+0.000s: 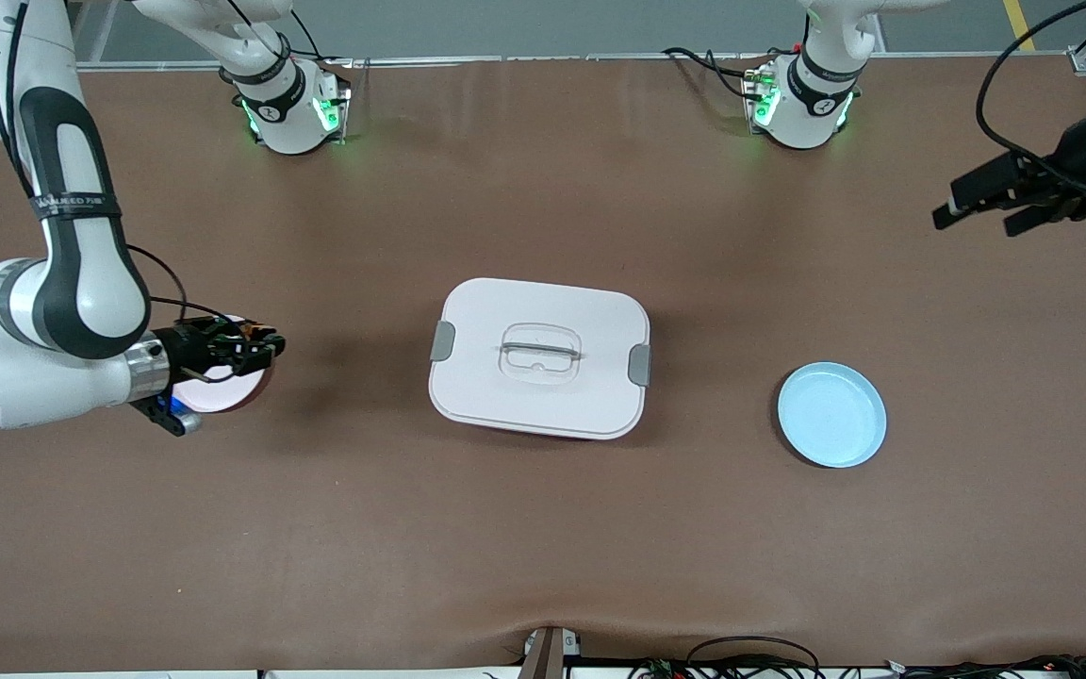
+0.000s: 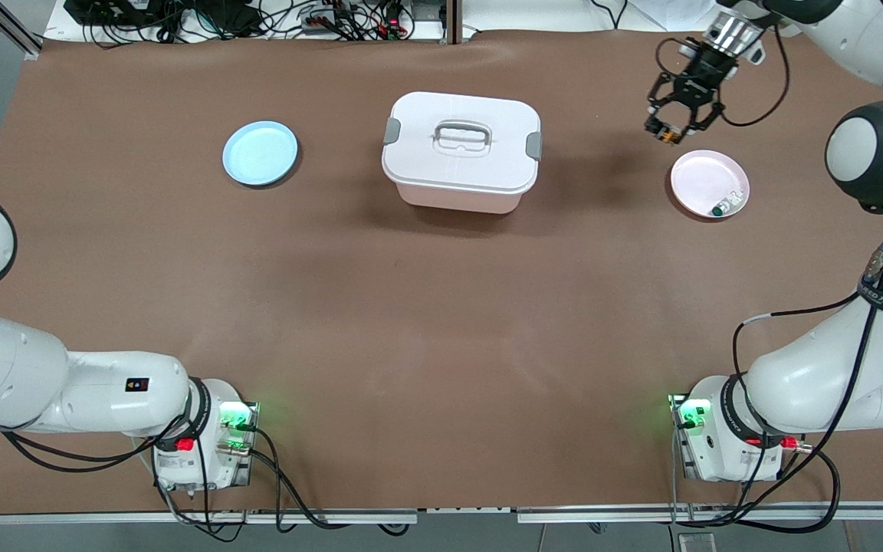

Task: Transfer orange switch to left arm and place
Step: 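Lift the switch with the right gripper while the left gripper approaches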

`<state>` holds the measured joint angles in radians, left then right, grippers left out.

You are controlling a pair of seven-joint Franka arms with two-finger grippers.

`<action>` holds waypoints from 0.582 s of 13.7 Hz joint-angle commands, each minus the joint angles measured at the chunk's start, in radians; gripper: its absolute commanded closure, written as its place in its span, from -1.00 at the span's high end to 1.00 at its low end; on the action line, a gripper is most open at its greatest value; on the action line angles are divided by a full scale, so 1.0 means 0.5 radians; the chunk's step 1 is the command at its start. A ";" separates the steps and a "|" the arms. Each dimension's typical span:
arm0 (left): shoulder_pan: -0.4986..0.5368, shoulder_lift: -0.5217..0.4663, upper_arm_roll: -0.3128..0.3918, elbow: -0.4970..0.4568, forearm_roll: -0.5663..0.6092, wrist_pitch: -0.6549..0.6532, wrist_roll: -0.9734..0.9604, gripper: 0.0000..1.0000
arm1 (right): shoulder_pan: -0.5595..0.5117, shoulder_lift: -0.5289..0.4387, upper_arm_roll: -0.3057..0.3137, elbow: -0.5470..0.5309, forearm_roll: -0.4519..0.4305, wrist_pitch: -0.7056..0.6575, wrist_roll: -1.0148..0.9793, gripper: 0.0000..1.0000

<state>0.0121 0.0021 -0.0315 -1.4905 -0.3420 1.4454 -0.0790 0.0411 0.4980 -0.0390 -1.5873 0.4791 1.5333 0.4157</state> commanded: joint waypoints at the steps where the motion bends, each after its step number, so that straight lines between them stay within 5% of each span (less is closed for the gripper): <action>1: 0.003 -0.020 -0.004 0.014 -0.263 -0.050 -0.004 1.00 | 0.147 -0.024 -0.011 0.103 0.234 -0.106 0.434 -1.00; 8: -0.052 0.087 -0.173 -0.010 -0.742 0.075 -0.114 1.00 | 0.485 -0.039 -0.008 0.373 0.670 -0.103 1.425 -1.00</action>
<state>-0.0102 0.0259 -0.0825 -1.4962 -0.6739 1.4470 -0.0930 0.2642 0.4912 -0.0333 -1.4295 0.7380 1.4980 1.0229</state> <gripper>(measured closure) 0.000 0.273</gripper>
